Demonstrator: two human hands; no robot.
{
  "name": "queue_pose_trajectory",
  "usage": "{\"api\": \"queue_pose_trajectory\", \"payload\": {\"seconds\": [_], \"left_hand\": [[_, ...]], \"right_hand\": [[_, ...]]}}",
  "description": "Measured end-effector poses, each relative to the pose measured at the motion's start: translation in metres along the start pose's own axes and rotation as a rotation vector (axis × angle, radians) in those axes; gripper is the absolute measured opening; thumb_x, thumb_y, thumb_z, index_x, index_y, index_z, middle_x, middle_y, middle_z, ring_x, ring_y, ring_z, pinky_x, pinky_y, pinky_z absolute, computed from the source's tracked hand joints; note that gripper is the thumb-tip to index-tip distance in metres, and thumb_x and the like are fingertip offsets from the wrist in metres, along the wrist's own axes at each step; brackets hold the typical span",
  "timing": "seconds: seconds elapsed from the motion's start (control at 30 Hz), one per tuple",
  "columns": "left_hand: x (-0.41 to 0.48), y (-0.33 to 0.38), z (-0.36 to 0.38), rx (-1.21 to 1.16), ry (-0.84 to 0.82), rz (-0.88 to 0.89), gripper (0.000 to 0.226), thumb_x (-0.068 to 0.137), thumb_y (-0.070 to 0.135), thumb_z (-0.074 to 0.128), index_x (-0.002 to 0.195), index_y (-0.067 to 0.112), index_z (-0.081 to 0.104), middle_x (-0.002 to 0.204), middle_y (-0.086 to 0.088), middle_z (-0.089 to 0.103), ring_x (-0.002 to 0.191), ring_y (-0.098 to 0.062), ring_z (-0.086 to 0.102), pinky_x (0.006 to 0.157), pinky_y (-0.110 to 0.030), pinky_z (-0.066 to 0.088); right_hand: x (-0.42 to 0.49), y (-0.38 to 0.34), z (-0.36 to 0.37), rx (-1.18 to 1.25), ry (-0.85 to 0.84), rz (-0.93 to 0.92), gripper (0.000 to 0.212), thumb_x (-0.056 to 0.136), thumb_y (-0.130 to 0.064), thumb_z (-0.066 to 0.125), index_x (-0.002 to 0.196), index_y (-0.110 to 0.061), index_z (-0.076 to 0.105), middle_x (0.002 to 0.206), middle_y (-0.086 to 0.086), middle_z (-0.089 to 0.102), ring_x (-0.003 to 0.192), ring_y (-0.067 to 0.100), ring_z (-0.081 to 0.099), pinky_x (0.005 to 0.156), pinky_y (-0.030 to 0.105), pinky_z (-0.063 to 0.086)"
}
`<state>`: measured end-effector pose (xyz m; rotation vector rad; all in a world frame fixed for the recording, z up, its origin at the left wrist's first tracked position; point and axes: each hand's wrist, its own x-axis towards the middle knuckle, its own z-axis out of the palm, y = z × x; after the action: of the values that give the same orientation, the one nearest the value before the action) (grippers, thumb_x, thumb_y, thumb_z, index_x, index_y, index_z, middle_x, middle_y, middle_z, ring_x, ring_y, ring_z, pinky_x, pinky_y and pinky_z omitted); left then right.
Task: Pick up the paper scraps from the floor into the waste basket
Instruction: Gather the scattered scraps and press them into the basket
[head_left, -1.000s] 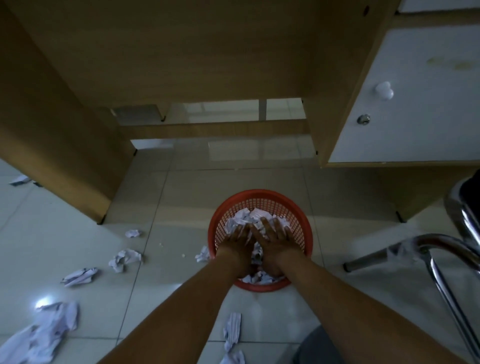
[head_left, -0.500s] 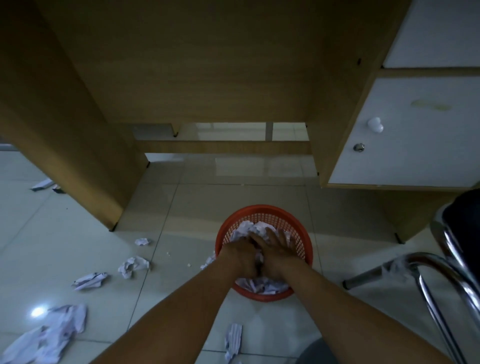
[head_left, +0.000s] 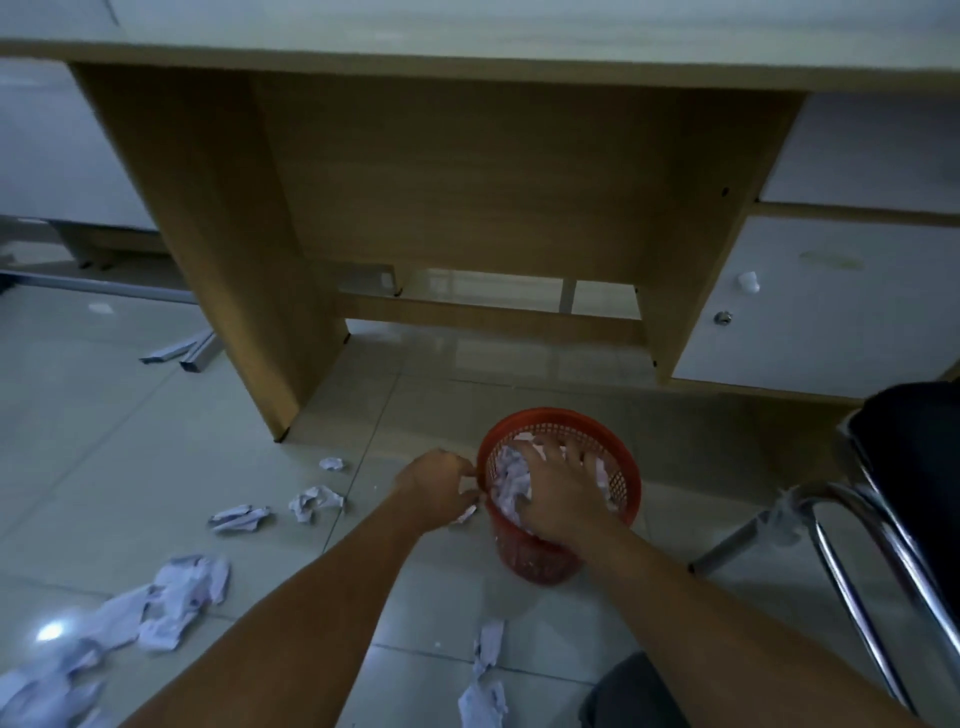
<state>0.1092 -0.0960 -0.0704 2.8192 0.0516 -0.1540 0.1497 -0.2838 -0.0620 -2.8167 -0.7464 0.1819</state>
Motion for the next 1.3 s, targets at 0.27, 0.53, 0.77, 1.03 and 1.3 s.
{"api": "queue_pose_trajectory", "payload": {"seconds": [0.27,0.53,0.77,1.03,1.3], "left_hand": [[-0.099,-0.060,0.015,0.027,-0.045,-0.270,0.037,0.085,0.056,0.060,0.102,0.026,0.073,0.109,0.003,0.070,0.102,-0.016,0.062,0.088,-0.032,0.050],[-0.189,-0.103,0.082,0.006,-0.179,-0.539,0.039,0.084,0.063,0.055,0.099,0.029,0.070,0.105,0.009,0.069,0.106,-0.016,0.060,0.094,-0.039,0.039],[-0.256,-0.103,0.135,-0.028,-0.363,-0.644,0.104,0.056,0.087,0.056,0.145,0.042,0.024,0.151,0.008,0.029,0.138,-0.024,0.026,0.100,-0.055,0.036],[-0.293,-0.090,0.184,-0.057,-0.361,-0.566,0.138,0.036,0.095,0.055,0.147,0.048,-0.013,0.158,0.000,-0.023,0.145,-0.039,-0.008,0.106,-0.067,0.022],[-0.309,-0.086,0.226,0.076,-0.365,-0.548,0.130,0.056,0.084,0.061,0.137,0.047,-0.033,0.147,-0.004,-0.042,0.145,-0.039,-0.010,0.109,-0.058,0.026]], "right_hand": [[-0.038,-0.075,0.060,0.007,-0.037,-0.283,0.064,0.079,-0.040,0.053,0.139,-0.037,0.033,0.143,-0.003,0.037,0.134,0.026,0.027,0.107,0.042,0.027],[-0.071,-0.084,0.146,-0.046,-0.452,-0.150,0.084,0.079,-0.059,0.063,0.145,-0.047,0.013,0.155,0.003,0.007,0.138,0.040,0.012,0.106,0.052,0.033],[-0.088,-0.067,0.192,0.000,-0.717,0.027,0.114,0.063,-0.066,0.076,0.146,-0.053,-0.001,0.157,0.010,-0.023,0.140,0.054,-0.009,0.107,0.059,0.032],[-0.123,-0.083,0.229,0.028,-0.760,-0.027,0.127,0.053,-0.076,0.073,0.147,-0.048,-0.008,0.157,0.012,-0.019,0.142,0.047,-0.007,0.112,0.053,0.026],[-0.169,-0.095,0.256,-0.105,-0.659,-0.221,0.132,0.049,-0.077,0.074,0.140,-0.057,-0.020,0.155,0.011,-0.025,0.142,0.044,-0.004,0.105,0.058,0.032]]}}
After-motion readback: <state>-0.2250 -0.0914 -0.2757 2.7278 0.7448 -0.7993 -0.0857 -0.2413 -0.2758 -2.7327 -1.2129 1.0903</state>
